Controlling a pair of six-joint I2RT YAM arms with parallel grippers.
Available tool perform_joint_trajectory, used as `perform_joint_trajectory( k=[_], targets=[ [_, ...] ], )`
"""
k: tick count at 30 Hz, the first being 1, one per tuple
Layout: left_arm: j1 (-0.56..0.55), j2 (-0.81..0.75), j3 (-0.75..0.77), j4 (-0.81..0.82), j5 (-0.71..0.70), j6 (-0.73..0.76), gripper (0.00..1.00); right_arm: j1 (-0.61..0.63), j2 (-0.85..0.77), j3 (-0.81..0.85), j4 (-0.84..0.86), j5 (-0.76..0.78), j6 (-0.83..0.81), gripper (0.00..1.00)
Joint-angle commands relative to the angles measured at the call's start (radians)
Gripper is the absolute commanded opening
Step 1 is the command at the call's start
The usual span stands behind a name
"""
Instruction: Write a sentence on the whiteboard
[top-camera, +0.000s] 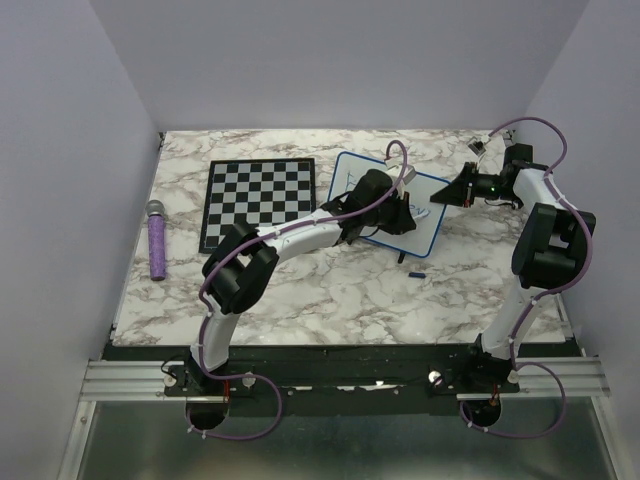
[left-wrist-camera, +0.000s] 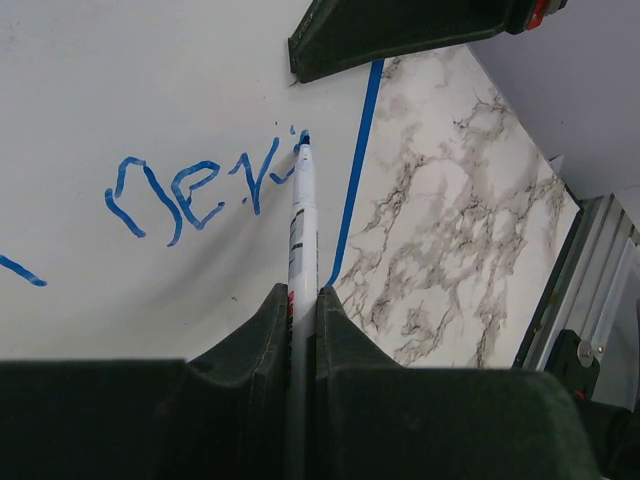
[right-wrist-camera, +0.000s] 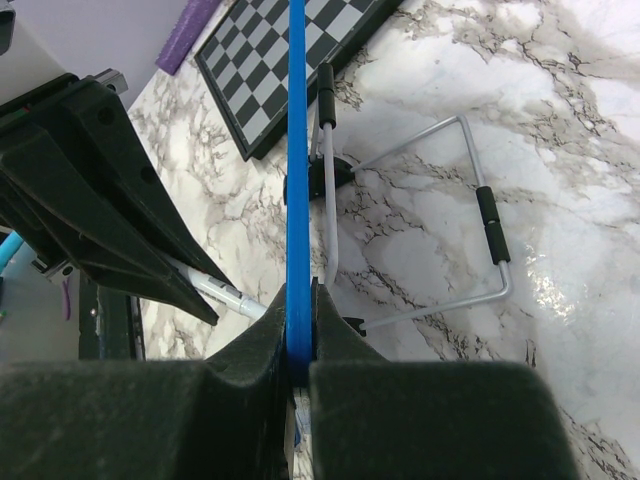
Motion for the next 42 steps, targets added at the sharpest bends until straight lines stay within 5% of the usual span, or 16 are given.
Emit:
perform_joint_trajectory(
  k=[1, 42],
  targets=[
    [0.021, -0.018, -0.03, 0.012, -0.065, -0.008, 0.0, 0.008, -0.012, 0.028, -0.001, 0.031, -0.038, 0.01],
    [0.037, -0.048, -0.108, 0.0, -0.049, 0.008, 0.0, 0.008, -0.009, 0.033, -0.004, 0.028, -0.038, 0.0]
  ],
)
